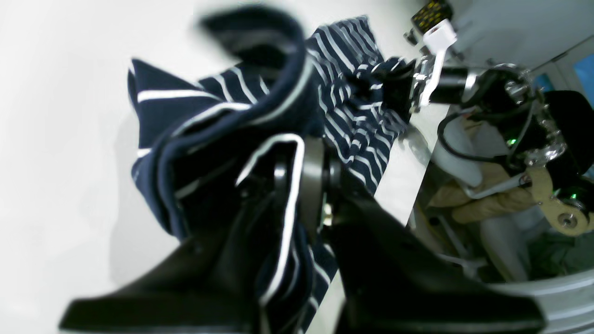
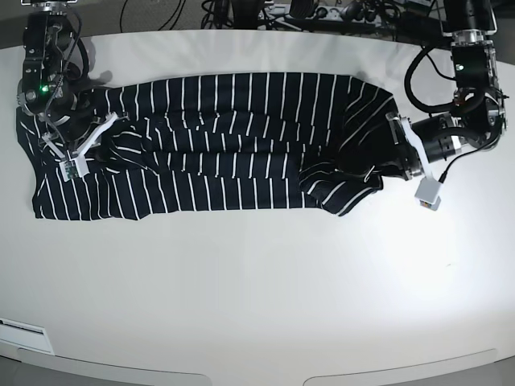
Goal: Fold the T-shirt properly
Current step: 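Grasp both ends of the strip with both grippers, then fold the strip end held by the left gripper over toward the right gripper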
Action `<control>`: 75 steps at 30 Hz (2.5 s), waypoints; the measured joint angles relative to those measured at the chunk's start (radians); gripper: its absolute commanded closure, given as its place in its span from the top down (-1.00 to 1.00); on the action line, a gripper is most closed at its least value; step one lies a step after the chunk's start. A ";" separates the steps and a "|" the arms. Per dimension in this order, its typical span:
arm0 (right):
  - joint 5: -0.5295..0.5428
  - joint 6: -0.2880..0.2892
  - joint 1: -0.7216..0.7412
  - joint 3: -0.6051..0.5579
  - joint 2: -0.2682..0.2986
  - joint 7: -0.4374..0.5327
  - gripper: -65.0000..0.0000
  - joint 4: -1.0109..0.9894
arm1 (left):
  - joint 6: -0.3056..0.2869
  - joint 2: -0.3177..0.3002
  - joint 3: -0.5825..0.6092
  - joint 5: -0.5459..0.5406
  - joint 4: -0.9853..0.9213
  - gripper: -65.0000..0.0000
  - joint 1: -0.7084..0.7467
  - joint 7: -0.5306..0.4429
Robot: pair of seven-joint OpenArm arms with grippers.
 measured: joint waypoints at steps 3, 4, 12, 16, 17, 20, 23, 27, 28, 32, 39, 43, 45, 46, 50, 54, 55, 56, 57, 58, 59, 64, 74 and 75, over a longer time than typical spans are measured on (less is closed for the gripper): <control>0.000 0.000 0.000 0.000 -0.002 0.000 -1.00 0.000 | 0.000 0.056 0.000 0.001 0.000 -1.00 0.003 -0.002; 0.001 0.000 0.000 0.000 -0.002 0.000 -1.00 0.000 | 0.000 0.079 0.000 0.001 0.000 -1.00 0.003 0.001; 0.002 -0.003 0.000 0.000 -0.008 -0.001 -1.00 0.000 | -0.029 0.213 0.032 0.001 0.000 -1.00 0.002 -0.002; 0.002 -0.003 0.000 0.000 -0.007 -0.007 -1.00 0.000 | -0.063 0.264 0.090 0.073 0.000 -1.00 0.002 -0.035; 0.003 -0.003 0.000 0.000 -0.007 -0.007 -1.00 0.000 | -0.063 0.272 0.103 0.106 0.000 -1.00 0.003 -0.053; 0.002 0.005 0.000 0.000 -0.008 -0.008 -1.00 0.000 | -0.063 0.291 0.126 0.221 0.000 -1.00 0.003 -0.138; 0.000 0.016 0.001 0.000 -0.007 -0.020 -1.00 0.000 | -0.063 0.307 0.135 0.270 0.000 -1.00 0.003 -0.185; 0.000 0.016 0.002 0.000 -0.007 -0.022 -1.00 0.000 | -0.063 0.342 0.154 0.280 0.000 -1.00 0.003 -0.186; 0.000 0.016 0.002 0.000 -0.007 -0.022 -1.00 0.000 | -0.063 0.348 0.161 0.288 0.000 -1.00 0.002 -0.187; 0.000 0.017 0.002 0.000 -0.007 -0.023 -1.00 0.000 | -0.063 0.364 0.184 0.335 0.000 -1.00 0.003 -0.190; 0.000 0.017 0.002 0.000 -0.007 -0.023 -0.94 0.000 | -0.063 0.362 0.195 0.303 -0.001 0.14 0.003 -0.208; 0.000 0.016 0.002 0.000 -0.007 -0.023 -0.85 0.000 | -0.063 0.362 0.226 0.252 -0.001 0.15 0.003 -0.170; 0.000 0.017 0.002 0.000 -0.007 -0.023 -0.85 0.000 | -0.063 0.362 0.237 0.252 -0.001 0.15 0.003 -0.167; 0.000 0.017 0.002 0.000 -0.007 -0.023 -0.85 0.000 | -0.063 0.362 0.236 0.252 -0.001 0.15 0.003 -0.167; 0.000 0.016 0.002 0.000 -0.007 -0.023 -0.85 0.000 | -0.063 0.362 0.220 0.252 -0.001 0.15 0.003 -0.167; 0.000 0.017 0.002 0.000 -0.007 -0.023 -0.85 0.000 | -0.047 0.362 0.155 0.248 -0.001 0.15 0.005 -0.238; 0.000 0.016 0.002 0.000 -0.008 -0.027 -0.85 0.000 | -0.044 0.362 0.150 0.248 -0.001 0.15 0.005 -0.238; 0.003 0.016 0.002 0.000 -0.007 -0.031 -0.85 0.000 | -0.044 0.359 0.151 0.248 -0.001 0.15 0.005 -0.237; 0.003 0.016 0.003 0.000 -0.007 -0.031 -0.85 0.000 | -0.044 0.359 0.160 0.249 -0.001 0.15 0.005 -0.231; 0.003 0.016 0.002 0.000 -0.007 -0.031 -0.85 0.000 | -0.043 0.358 0.179 0.248 -0.001 0.15 0.006 -0.227; 0.003 0.016 0.002 0.000 -0.007 -0.031 -0.85 0.000 | -0.044 0.359 0.204 0.248 -0.001 0.15 0.005 -0.213; 0.011 0.019 0.003 0.000 -0.007 -0.031 -0.86 0.000 | -0.074 0.367 0.224 0.288 0.003 -0.20 0.006 -0.206; 0.014 0.000 0.002 0.000 -0.008 -0.038 -0.86 0.000 | -0.032 0.353 -0.088 0.310 0.067 -1.00 0.022 -0.226; 0.014 0.000 0.002 0.000 -0.008 -0.038 -0.86 0.000 | -0.021 0.353 -0.074 0.341 0.066 -1.00 0.034 -0.225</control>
